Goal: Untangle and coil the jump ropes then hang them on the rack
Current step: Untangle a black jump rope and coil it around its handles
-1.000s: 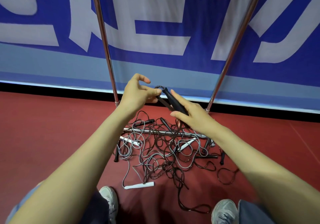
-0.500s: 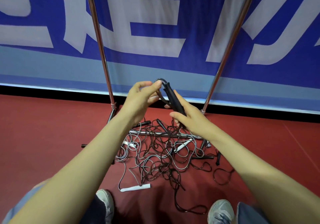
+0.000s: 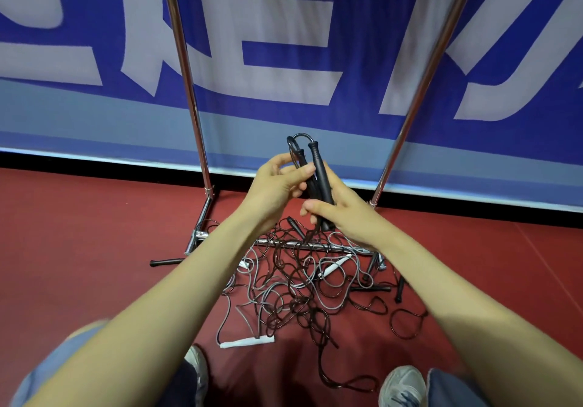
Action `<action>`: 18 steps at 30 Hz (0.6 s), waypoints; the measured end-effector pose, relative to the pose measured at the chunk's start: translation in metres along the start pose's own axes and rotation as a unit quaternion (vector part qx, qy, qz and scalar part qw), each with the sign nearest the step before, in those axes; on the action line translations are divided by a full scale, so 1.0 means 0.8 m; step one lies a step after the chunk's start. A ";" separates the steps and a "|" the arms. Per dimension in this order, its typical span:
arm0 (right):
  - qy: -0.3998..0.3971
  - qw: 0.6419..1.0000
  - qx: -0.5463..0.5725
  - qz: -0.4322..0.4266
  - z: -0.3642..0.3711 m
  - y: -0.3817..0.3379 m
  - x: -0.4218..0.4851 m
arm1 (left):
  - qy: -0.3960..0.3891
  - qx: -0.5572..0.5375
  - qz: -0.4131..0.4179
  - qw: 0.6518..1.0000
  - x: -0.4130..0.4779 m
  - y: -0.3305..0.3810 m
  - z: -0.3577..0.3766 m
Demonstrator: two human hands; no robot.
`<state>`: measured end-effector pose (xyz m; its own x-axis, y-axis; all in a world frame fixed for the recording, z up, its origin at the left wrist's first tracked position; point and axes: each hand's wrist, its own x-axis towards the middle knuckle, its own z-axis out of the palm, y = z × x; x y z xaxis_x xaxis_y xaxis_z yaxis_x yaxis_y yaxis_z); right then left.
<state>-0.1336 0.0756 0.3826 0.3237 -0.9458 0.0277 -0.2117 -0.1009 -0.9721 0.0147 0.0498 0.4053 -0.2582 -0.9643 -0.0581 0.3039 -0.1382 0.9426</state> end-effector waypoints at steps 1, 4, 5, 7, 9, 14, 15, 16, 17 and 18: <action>-0.008 1.000 -0.008 0.006 0.000 0.000 0.001 | 0.000 -0.009 -0.002 1.000 0.000 -0.001 -0.001; -0.024 0.998 -0.054 0.025 0.000 0.003 0.002 | -0.021 -0.022 -0.015 0.999 0.000 -0.002 -0.003; -0.030 0.997 -0.068 0.032 -0.001 0.003 0.002 | -0.028 -0.021 -0.019 0.999 0.001 -0.002 -0.004; -0.041 0.994 -0.090 0.038 -0.002 0.007 0.003 | -0.033 -0.012 -0.019 0.999 0.001 -0.002 -0.004; -0.047 0.994 -0.095 0.033 -0.001 0.008 0.003 | -0.028 -0.004 -0.011 1.000 0.000 -0.002 -0.002; 0.088 0.988 -0.130 0.007 0.008 0.005 -0.001 | 0.055 -0.027 0.025 0.998 0.010 0.008 -0.006; 0.114 0.981 -0.157 0.009 0.010 0.004 -0.002 | 0.066 -0.031 0.037 0.997 0.012 0.010 -0.007; 0.125 0.973 -0.195 0.010 0.011 0.005 -0.003 | 0.072 -0.030 0.047 0.996 0.012 0.012 -0.008; 0.124 0.964 -0.235 0.009 0.012 0.005 -0.004 | 0.075 -0.024 0.054 0.995 0.012 0.013 -0.007; 0.117 0.956 -0.268 0.010 0.013 0.007 -0.004 | 0.076 -0.015 0.058 0.995 0.012 0.012 -0.006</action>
<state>-0.1263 0.0813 0.3749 0.1125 -0.9861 0.1227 -0.6780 -0.1664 -0.7160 0.0194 0.0383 0.4121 -0.0789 -0.9969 0.0003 0.3514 -0.0275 0.9358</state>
